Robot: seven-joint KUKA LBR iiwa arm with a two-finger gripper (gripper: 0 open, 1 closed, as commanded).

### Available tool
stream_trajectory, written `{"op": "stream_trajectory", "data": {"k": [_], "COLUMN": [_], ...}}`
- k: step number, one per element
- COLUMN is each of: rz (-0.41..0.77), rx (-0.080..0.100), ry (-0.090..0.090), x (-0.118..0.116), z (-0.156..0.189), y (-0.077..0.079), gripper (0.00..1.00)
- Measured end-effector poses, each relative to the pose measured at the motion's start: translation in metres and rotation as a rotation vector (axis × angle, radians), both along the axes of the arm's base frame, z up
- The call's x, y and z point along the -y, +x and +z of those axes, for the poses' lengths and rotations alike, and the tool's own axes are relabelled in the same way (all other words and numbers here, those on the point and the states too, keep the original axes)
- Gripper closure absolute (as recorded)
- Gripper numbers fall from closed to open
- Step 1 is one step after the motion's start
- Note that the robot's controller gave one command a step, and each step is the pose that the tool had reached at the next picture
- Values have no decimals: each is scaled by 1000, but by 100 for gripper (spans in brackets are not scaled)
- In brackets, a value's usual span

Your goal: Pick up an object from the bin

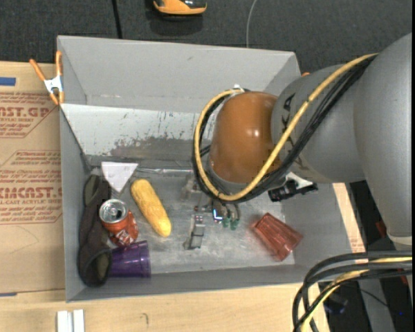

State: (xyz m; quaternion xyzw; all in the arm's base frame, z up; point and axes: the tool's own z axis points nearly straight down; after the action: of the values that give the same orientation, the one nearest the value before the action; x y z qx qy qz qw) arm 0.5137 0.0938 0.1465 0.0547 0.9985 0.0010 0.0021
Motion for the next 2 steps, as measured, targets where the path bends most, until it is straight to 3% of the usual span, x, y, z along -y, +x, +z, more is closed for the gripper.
{"op": "stream_trajectory", "data": {"k": [1,2], "rz": [59,-141], "rx": [-5,-3], "ry": [-2,-1], "x": [-40,-58], "z": [-5,-5], "y": [17,23], "gripper": [0,0]}}
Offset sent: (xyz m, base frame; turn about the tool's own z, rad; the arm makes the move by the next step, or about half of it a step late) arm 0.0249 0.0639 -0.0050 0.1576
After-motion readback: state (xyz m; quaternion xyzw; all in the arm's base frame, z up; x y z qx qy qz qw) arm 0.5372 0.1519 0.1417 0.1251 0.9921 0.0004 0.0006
